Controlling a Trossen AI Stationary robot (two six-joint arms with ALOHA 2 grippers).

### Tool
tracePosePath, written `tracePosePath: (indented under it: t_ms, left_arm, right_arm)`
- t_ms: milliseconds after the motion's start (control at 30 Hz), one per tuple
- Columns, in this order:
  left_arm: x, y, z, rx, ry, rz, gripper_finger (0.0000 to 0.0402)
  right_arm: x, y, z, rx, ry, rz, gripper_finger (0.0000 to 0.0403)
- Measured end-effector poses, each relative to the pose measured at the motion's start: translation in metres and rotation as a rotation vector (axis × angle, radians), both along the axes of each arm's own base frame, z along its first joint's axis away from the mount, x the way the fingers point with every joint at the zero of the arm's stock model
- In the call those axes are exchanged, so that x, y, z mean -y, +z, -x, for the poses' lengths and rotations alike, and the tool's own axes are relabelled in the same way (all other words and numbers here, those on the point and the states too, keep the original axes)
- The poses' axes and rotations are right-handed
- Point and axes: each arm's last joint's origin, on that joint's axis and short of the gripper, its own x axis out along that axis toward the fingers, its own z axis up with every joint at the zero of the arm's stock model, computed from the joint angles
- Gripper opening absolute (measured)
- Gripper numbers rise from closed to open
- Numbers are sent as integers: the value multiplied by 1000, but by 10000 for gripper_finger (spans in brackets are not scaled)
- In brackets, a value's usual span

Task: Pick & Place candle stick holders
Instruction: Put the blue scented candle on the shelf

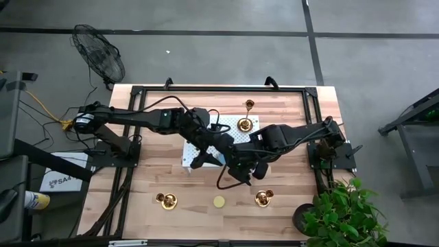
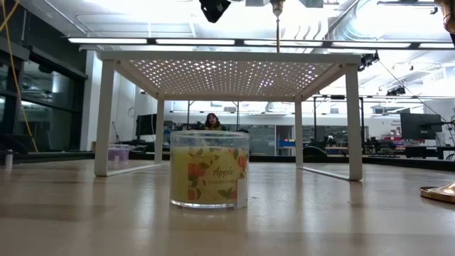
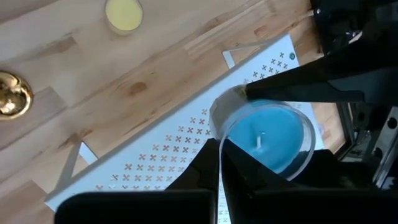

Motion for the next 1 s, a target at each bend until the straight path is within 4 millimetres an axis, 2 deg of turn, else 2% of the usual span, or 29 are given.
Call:
tracePosePath:
  t_ms: [133, 233, 500, 633, 800, 1000]
  left_arm:
    - [0, 0, 0, 0, 4, -1, 232]
    - [0, 0, 0, 0, 9, -4, 232]
    - [0, 0, 0, -3, 14, -6, 232]
    - [-2, -1, 0, -7, 67, -39, 232]
    - [-6, -1, 0, -11, 185, -107, 232]
    - [-11, 2, 2, 2, 339, -195, 232]
  right_arm:
    - [0, 0, 0, 4, -42, -19, 2]
    - [0, 0, 0, 7, -75, -29, 19]
    - [0, 1, 1, 12, -141, -73, 117]
    - [-2, 7, 7, 41, -192, -83, 151]
    - [-3, 24, 22, 126, -339, -121, 166]
    - [-1, 43, 45, 191, -555, -264, 165]
